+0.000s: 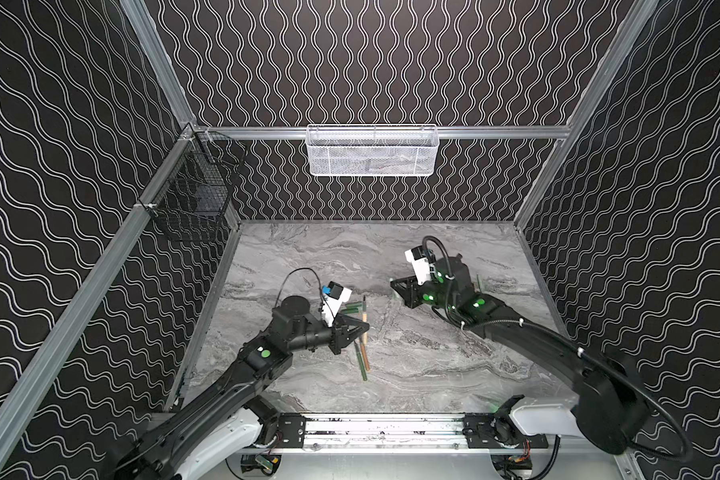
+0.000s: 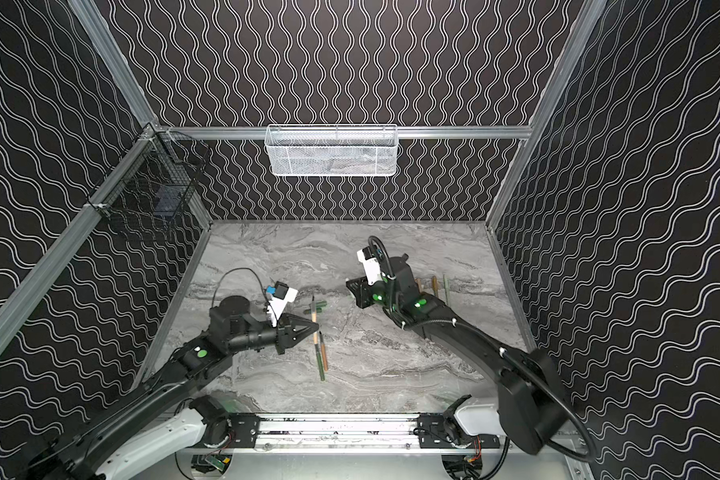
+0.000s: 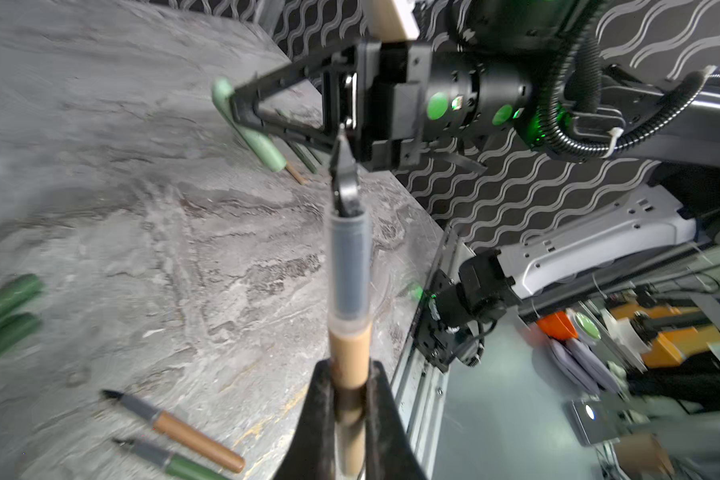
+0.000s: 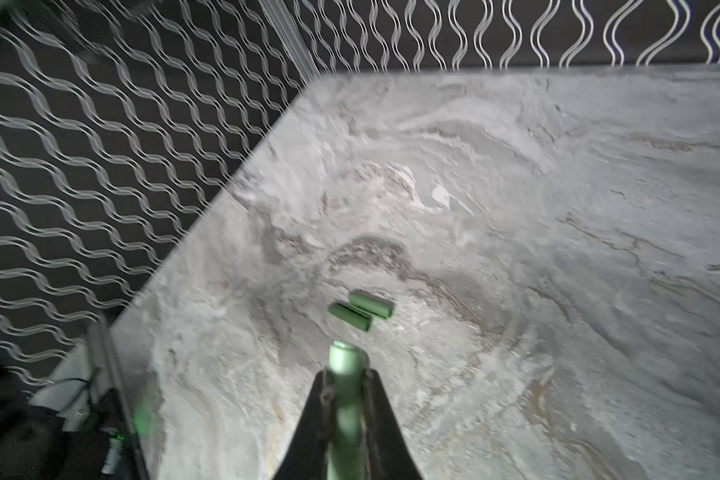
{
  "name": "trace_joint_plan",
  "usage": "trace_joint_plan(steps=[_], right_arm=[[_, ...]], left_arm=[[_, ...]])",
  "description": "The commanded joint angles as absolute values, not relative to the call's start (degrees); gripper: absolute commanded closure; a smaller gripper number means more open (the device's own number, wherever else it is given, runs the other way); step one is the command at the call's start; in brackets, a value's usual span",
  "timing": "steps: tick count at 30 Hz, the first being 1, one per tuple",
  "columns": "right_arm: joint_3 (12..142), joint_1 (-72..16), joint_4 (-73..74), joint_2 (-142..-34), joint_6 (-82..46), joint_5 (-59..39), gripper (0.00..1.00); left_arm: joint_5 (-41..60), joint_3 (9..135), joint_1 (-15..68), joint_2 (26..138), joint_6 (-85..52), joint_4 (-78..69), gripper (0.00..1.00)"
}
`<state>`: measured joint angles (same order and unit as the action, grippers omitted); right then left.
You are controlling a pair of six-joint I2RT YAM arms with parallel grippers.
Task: Insert the pens into the pen caps
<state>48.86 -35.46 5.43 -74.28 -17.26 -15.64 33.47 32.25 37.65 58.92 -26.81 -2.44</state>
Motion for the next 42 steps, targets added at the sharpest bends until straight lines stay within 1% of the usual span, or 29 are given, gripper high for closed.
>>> trace_joint_plan(steps=[1,5,10,18,30,42], right_arm=[[44.14,-35.42,16.67,-69.61,-24.87,-19.4,0.87],[38.26,-35.39,26.35,-64.9,-30.67,-20.7,0.87],[34.31,-35.41,36.77,-64.05,-35.93,-24.0,0.87],[29.11,-35.37,51.24,-63.52,-40.46,-25.7,0.87],[28.51,-35.49,60.47,-63.99,-43.64,-28.34,0.87],[27.49,-36.95,70.05,-67.97,-47.41,-30.06,0.88]], left_arm=[[35.46,32.61,40.36,62.62,-26.8,-11.24,1.0],[36.82,31.93,42.91,66.71,-28.02,-17.58,1.0],[40.47,31.3,44.21,70.53,-29.64,-24.05,1.0],[43.49,31.65,44.21,71.54,-27.6,-22.49,1.0],[44.65,31.99,44.23,71.36,-26.8,-22.09,1.0],[45.18,32.12,44.21,70.86,-26.73,-22.21,1.0]])
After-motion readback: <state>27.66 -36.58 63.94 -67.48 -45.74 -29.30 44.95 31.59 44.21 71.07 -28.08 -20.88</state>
